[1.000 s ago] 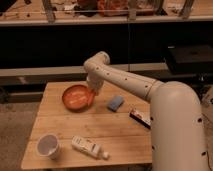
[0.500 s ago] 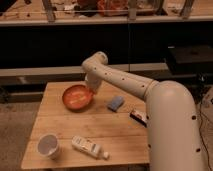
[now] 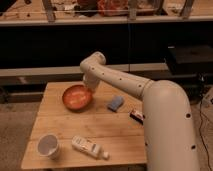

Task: Place the pepper in the ceramic bowl

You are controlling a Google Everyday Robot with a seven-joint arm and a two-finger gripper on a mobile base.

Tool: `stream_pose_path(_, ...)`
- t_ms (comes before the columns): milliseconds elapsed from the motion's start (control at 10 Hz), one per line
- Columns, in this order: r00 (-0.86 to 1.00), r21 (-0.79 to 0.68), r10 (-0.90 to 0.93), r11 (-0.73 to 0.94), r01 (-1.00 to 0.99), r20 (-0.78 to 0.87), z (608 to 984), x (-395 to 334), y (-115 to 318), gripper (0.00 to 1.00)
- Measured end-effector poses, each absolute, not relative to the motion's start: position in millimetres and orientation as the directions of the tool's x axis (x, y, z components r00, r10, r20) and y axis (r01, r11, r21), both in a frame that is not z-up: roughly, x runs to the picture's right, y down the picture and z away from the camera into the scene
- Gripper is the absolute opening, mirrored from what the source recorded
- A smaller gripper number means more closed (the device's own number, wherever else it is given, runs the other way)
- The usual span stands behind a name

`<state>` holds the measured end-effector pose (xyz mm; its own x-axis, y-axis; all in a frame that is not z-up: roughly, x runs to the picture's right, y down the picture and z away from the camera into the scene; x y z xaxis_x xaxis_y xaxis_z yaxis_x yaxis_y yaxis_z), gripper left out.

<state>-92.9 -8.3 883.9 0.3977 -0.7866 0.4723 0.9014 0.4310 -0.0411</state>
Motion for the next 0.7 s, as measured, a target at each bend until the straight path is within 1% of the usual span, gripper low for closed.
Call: stream_pose_path(700,0.382,-0.024,-0.795,0.422,0.906,0.472,890.0,-100.5,-12.1,0.13)
